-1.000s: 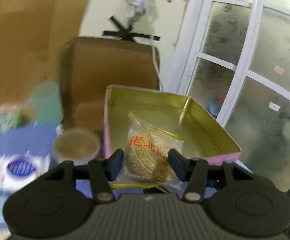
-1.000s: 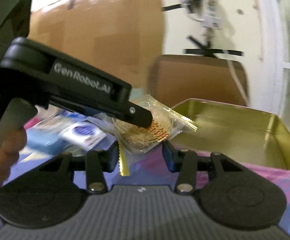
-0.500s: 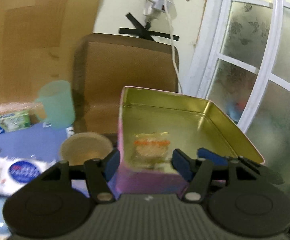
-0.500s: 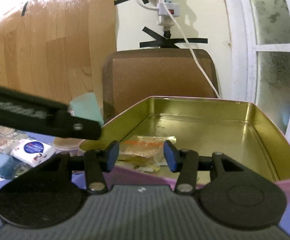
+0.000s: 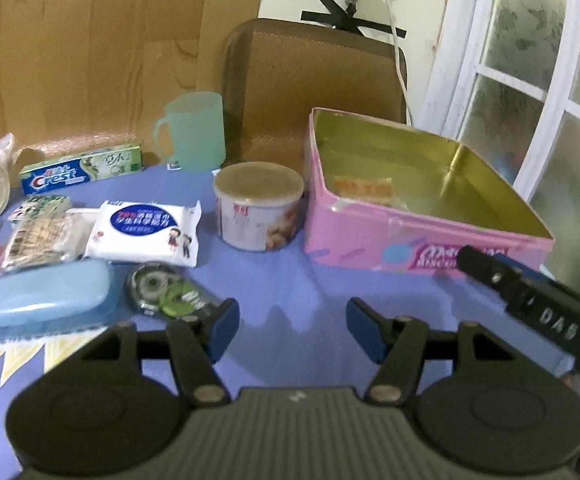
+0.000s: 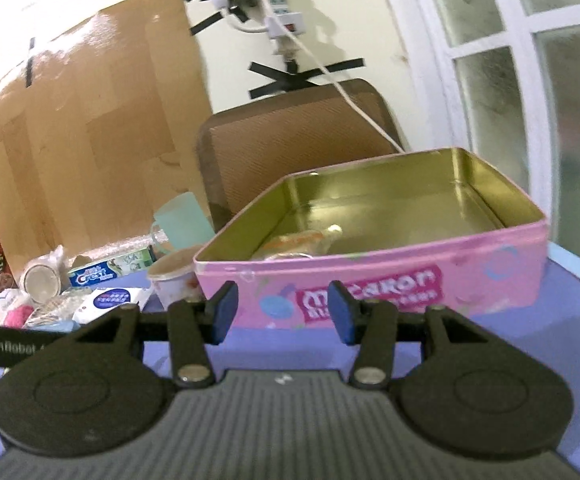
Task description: Organize soft objects
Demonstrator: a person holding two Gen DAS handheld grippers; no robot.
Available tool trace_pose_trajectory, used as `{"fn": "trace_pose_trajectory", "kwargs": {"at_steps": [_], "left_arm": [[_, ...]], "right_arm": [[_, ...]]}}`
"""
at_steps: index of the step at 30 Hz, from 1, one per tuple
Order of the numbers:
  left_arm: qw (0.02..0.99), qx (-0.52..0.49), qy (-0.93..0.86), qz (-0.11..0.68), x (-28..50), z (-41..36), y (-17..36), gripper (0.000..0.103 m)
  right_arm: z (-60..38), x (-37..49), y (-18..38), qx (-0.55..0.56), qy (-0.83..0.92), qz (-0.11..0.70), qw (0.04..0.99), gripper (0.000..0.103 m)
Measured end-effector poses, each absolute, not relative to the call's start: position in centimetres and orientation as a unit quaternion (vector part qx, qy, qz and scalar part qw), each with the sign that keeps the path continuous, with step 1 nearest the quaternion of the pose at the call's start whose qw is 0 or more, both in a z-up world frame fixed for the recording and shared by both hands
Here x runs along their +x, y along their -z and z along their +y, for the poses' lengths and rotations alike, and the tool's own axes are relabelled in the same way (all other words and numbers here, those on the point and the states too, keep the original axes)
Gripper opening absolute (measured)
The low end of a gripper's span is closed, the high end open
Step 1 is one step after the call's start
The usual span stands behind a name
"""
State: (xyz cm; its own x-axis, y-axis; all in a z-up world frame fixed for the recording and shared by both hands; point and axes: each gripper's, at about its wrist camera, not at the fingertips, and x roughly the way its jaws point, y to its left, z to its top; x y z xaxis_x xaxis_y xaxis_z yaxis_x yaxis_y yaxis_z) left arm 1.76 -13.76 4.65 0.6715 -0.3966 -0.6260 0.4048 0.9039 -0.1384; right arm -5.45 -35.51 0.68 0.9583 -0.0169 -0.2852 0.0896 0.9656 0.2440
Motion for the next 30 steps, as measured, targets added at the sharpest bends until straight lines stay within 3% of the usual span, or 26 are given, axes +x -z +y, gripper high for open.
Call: {"fn": "trace_pose_trajectory", "kwargs": {"at_steps": [24, 30], "left_arm": [[0.924, 0.041, 0.216, 0.314, -3.0, -12.6, -5.7, 0.065], [0.931, 0.038, 0.238, 0.274, -4.2, -13.6, -6.2, 0.079]], "right_arm": [[-37.1, -8.9, -1.7, 0.203, 0.049, 0.156, 0.965, 0.064], [-37.6, -10.0, -2.1, 0.197, 0.062, 0.162, 0.965, 0.064]]}}
